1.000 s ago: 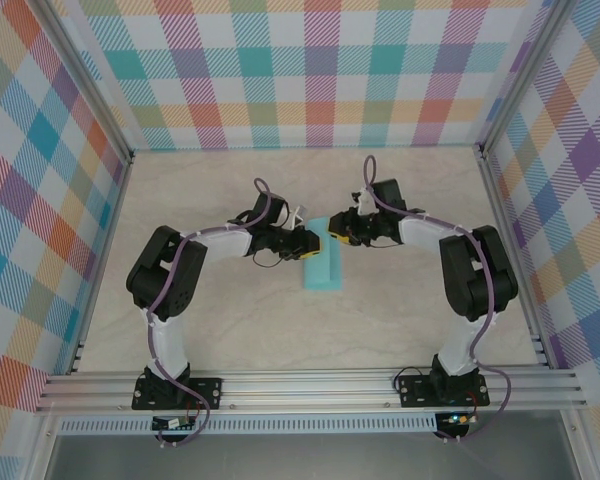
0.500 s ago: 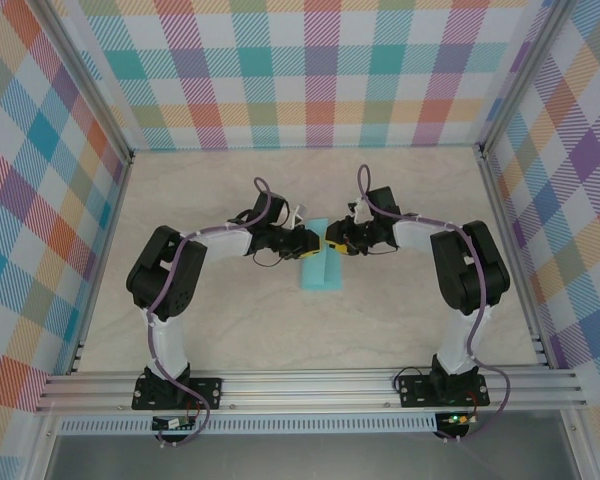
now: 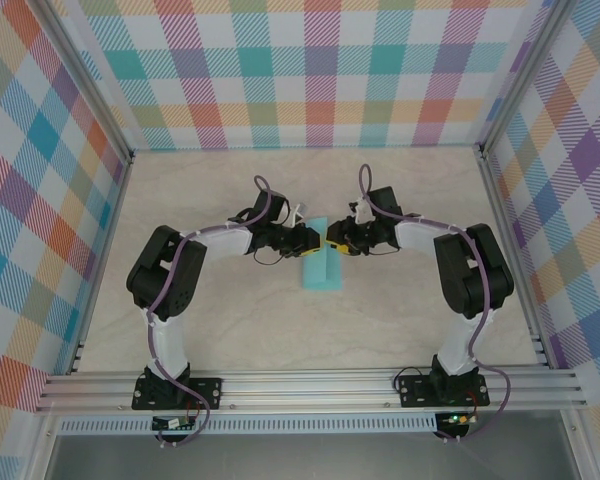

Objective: Fold a paper plane with a square sheet of paper (fold left side to right side)
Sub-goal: First fold in half a square sheet of paper at the center of the table.

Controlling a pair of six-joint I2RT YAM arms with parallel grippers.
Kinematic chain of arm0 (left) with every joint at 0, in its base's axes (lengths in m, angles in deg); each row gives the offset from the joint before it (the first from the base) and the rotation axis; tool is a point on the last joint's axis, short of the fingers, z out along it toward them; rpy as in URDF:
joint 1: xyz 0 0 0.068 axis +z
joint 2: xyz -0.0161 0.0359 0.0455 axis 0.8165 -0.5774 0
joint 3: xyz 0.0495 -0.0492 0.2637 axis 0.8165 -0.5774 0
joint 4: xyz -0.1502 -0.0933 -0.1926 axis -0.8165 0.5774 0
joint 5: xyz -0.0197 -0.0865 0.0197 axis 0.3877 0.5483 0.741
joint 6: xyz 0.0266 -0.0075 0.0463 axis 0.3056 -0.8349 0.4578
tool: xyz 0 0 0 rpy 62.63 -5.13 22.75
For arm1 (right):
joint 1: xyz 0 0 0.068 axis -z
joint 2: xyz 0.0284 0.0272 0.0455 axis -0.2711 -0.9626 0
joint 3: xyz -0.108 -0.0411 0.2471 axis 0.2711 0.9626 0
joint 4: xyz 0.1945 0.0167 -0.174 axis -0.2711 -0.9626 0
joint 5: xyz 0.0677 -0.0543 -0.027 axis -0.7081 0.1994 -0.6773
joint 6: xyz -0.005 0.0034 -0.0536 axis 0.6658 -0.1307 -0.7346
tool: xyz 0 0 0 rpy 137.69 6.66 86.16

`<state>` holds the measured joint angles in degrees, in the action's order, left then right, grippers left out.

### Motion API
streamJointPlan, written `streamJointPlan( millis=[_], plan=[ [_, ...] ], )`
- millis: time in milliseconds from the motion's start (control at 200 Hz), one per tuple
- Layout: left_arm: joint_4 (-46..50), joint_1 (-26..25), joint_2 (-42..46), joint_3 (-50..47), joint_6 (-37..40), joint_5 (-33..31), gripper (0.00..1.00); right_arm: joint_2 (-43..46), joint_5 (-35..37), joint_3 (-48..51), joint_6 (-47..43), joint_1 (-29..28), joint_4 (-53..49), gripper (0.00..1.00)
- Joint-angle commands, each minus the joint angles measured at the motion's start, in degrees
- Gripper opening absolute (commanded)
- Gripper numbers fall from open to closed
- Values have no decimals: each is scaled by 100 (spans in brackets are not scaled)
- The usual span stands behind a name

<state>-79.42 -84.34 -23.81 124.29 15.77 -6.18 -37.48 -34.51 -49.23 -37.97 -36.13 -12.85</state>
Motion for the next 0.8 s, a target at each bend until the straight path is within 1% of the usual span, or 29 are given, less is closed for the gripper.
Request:
streamJointPlan(
  millis=[0, 50, 180, 250, 340, 405, 470, 580, 670, 795],
  plan=[
    [86, -80, -70, 140, 112, -28, 22, -100, -287, -16, 23, -69, 153, 35],
    [86, -80, -70, 149, 111, -23, 22, -115, -264, -14, 15, -69, 129, 32],
    [94, -81, 30, 134, 116, -14, 22, -96, -107, -51, -119, -69, -78, 20],
    [143, -72, 165, 121, 169, -29, 24, -82, 37, -94, -216, -69, -248, 13],
    [260, -31, 409, 47, 248, -143, 28, -77, 228, -179, -359, -69, -490, 8],
    [418, 5, 595, -3, 300, -256, 33, -77, 468, -279, -498, -54, -722, 6],
    [647, 25, 781, -53, 422, -489, 42, -86, 712, -368, -629, -52, -944, 5],
    [1325, 25, 1003, -62, 590, -1136, 50, -150, 1079, -506, -793, -44, -1246, 3],
    [1668, 18, 981, -62, 583, -1506, 52, -165, 1295, -533, -836, -34, -1357, 3],
    [1614, -74, 704, -19, 434, -1468, 54, -191, 1583, -569, -872, -34, -1518, 2]
  ],
)
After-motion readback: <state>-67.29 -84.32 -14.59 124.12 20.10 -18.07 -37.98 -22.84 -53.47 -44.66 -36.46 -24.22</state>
